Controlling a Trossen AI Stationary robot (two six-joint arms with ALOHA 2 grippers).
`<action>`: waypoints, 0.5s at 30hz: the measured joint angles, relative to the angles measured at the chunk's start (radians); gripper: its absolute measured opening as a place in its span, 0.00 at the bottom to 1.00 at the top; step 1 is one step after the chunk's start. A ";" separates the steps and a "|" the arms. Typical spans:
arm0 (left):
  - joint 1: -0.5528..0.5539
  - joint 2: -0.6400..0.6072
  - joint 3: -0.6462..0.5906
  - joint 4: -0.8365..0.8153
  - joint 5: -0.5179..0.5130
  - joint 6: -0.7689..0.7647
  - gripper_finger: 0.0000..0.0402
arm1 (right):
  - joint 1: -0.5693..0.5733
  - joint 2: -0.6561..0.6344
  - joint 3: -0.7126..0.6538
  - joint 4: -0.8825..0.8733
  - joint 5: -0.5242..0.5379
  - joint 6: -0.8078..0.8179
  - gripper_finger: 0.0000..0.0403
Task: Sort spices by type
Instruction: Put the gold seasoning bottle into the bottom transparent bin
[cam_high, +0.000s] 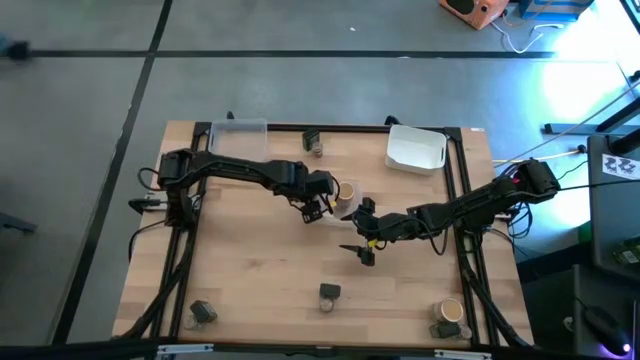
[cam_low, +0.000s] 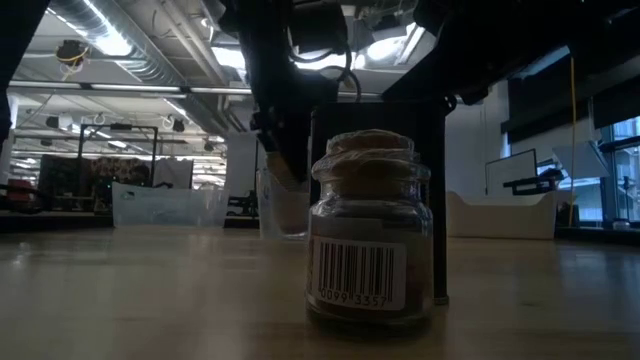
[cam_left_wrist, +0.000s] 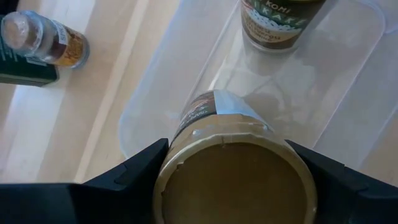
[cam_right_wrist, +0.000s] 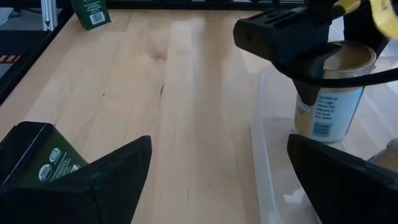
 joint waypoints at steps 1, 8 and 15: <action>0.000 0.000 0.000 0.001 0.000 0.000 0.67 | 0.000 0.000 0.000 0.000 0.000 0.000 0.93; -0.003 -0.001 0.010 -0.008 -0.015 -0.015 0.77 | 0.000 0.000 0.000 -0.004 0.000 0.000 0.93; -0.004 -0.018 0.061 -0.063 -0.027 0.003 0.80 | 0.000 0.000 0.000 -0.004 0.000 0.000 0.93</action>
